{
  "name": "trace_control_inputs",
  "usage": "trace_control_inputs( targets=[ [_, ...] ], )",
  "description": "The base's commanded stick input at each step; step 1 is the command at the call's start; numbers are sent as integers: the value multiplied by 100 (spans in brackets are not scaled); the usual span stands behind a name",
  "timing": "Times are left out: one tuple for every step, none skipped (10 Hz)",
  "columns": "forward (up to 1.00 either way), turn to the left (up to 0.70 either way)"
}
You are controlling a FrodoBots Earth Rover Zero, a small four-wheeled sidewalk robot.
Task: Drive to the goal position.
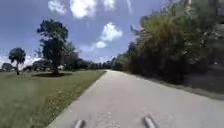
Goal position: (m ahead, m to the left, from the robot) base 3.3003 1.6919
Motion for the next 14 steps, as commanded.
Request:
trace_control_inputs(
  targets=[
    [50,0],
    [50,0],
    [50,0],
    [50,0],
    [50,0],
    [50,0],
    [50,0],
    [50,0],
    [50,0],
    [50,0],
    [50,0],
    [50,0],
    [50,0],
    [50,0]
  ],
)
